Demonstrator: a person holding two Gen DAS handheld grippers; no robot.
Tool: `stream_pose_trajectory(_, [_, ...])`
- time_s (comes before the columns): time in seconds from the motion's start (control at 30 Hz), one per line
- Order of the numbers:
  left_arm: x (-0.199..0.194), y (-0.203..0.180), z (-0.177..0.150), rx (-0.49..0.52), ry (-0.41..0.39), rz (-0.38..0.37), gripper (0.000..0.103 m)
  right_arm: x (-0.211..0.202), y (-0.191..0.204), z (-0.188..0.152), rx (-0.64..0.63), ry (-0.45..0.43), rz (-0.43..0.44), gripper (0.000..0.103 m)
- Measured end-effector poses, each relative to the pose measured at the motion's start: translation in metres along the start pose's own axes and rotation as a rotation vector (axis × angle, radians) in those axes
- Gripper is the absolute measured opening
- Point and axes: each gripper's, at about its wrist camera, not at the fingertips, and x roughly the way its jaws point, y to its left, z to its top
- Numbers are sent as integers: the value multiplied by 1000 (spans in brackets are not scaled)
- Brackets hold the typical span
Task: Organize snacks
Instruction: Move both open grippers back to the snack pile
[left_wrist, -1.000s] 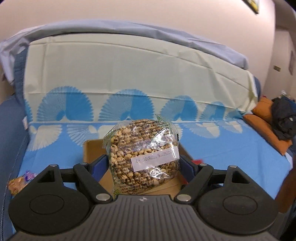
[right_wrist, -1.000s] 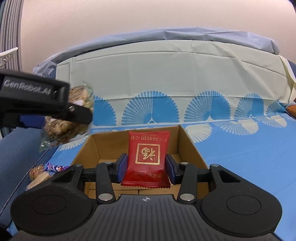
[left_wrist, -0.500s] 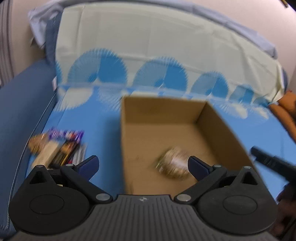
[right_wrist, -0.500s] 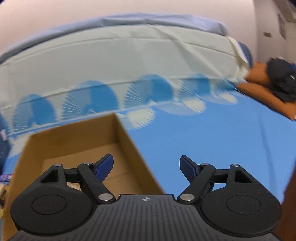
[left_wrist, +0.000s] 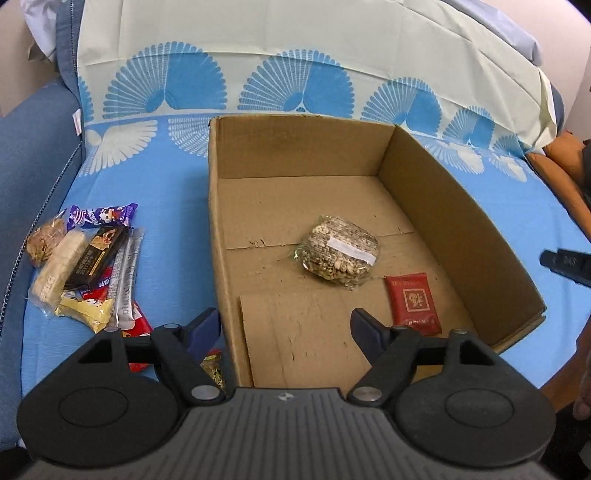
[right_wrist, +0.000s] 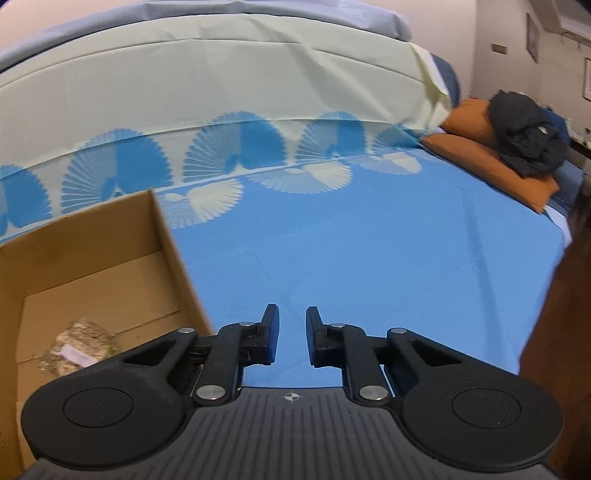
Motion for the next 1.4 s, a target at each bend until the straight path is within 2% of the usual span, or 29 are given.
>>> stream_pose_trajectory(0.13, [3,-7,3,17,-3,-12,81,2,-7,-2,7,19,-8,12])
stream_pose_trajectory(0.23, [5,-4,4,7,2,-18,82,-7,-18,0,79,-23,80,13])
stream_pose_trajectory(0.27, [5,-4,5,2,3,-21,83,-13,-21,1,98,-51,106,17])
stream_pose_trajectory(0.37, [4,-2,5,-3,-4,-24,83,-23,-20,2,86,-99,172,67])
stream_pose_trajectory(0.4, [4,-2,5,-2,-5,-24,83,-23,-16,1,63,-94,183,70])
stream_pose_trajectory(0.47, [3,-2,5,1,-5,-25,83,-16,-8,-1,18,-41,216,69])
stream_pose_trajectory(0.53, [4,-2,5,1,-7,-28,83,-6,-2,-4,-9,25,209,66])
stream_pose_trajectory(0.57, [4,-3,5,2,-9,-26,83,-1,-1,-5,-12,53,194,58])
stream_pose_trajectory(0.6, [4,-4,5,4,-11,-27,83,4,0,-4,-5,73,183,41])
stream_pose_trajectory(0.63, [4,-5,5,6,-12,-27,83,6,-2,-4,11,84,194,38])
stream_pose_trajectory(0.7, [5,-6,6,9,-13,-42,82,6,-1,-3,10,83,212,23])
stream_pose_trajectory(0.77, [4,-10,7,26,-24,-64,82,1,3,-3,-13,59,187,12])
stream_pose_trajectory(0.83, [4,-16,7,45,-28,-58,82,-5,2,-2,-9,32,153,6])
stream_pose_trajectory(0.97, [2,-12,6,27,-36,-73,82,-6,0,-5,-25,30,156,6])
stream_pose_trajectory(1.13, [-19,-1,3,22,-102,-97,82,-12,-4,-5,-16,-5,182,10])
stream_pose_trajectory(1.17, [-25,3,2,20,-128,-104,82,-16,-6,-5,-6,-28,188,19])
stream_pose_trajectory(1.2, [-33,8,0,17,-162,-110,82,-22,-8,-5,1,-58,189,35])
stream_pose_trajectory(1.27, [-49,17,-5,19,-240,-120,82,-34,-9,-5,11,-125,193,51])
stream_pose_trajectory(1.37, [-72,37,-17,30,-348,-142,80,-51,-5,-8,-4,-203,226,51])
stream_pose_trajectory(1.4, [-79,48,-22,33,-372,-152,74,-56,-3,-10,-16,-222,234,51])
